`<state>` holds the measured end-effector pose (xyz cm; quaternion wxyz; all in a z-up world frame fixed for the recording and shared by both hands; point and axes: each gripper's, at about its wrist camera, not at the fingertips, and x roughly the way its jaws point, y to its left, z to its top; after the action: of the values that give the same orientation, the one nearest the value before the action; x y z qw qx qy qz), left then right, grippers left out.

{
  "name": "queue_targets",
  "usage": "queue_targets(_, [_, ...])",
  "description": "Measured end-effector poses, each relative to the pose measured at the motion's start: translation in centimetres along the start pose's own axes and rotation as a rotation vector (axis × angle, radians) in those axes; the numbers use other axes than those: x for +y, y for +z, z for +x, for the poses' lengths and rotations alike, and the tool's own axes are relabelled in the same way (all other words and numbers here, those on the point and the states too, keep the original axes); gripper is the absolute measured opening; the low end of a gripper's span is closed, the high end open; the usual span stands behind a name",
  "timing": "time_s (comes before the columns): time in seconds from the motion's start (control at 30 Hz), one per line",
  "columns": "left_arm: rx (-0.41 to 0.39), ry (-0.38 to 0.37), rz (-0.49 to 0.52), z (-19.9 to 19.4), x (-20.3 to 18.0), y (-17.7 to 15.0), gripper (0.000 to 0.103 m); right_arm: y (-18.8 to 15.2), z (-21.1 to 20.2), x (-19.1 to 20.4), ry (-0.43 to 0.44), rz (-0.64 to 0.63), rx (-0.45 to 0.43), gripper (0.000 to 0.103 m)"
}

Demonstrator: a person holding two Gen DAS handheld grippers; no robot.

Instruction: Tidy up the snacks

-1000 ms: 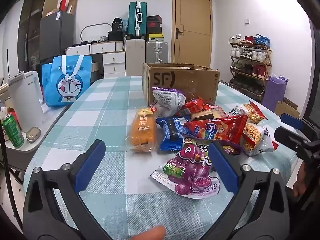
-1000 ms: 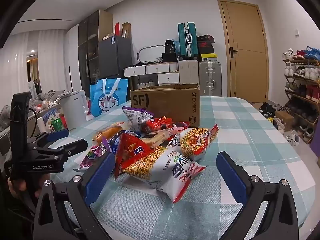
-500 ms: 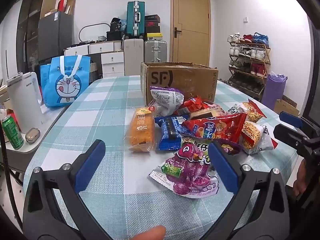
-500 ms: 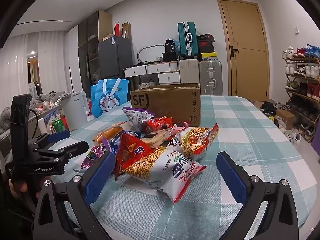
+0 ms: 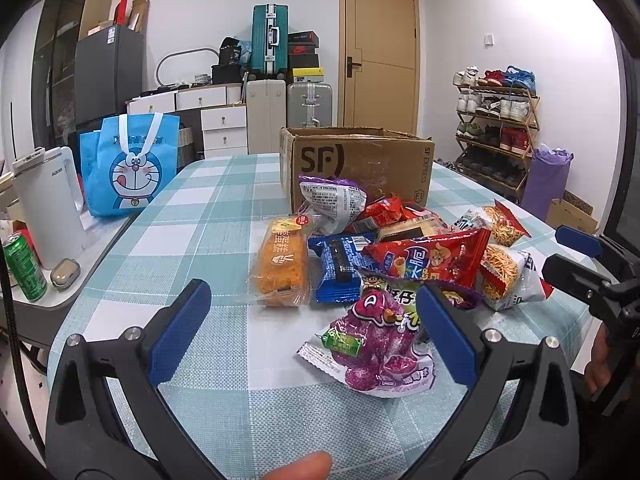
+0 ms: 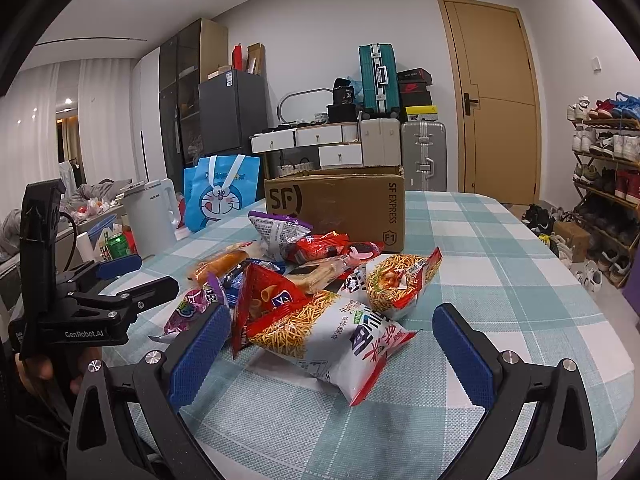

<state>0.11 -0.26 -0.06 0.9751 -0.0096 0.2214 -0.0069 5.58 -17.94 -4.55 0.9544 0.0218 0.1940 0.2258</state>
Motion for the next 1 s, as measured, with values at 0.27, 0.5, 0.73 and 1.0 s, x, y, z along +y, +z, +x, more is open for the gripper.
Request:
queue_targets(0.27, [-0.003,0.001,0.0,-0.22,0.07,0.18,0.102,-0.04,0.07,0.03,0.0,0.0,0.001,0.103])
queue_targets(0.5, [-0.003,0.001,0.0,-0.24,0.12,0.2,0.102,-0.11,0.23,0.1,0.001,-0.003,0.0,0.103])
queue_targets(0.73, [-0.003,-0.006,0.006,-0.31,-0.01,0.38,0.102,-0.14,0.19,0.14,0.001,-0.005,-0.002,0.103])
queue_targets(1.0, [0.006,-0.019,0.026,-0.2,-0.52,0.14,0.102,-0.13,0.08,0.18,-0.001,-0.008,0.004,0.103])
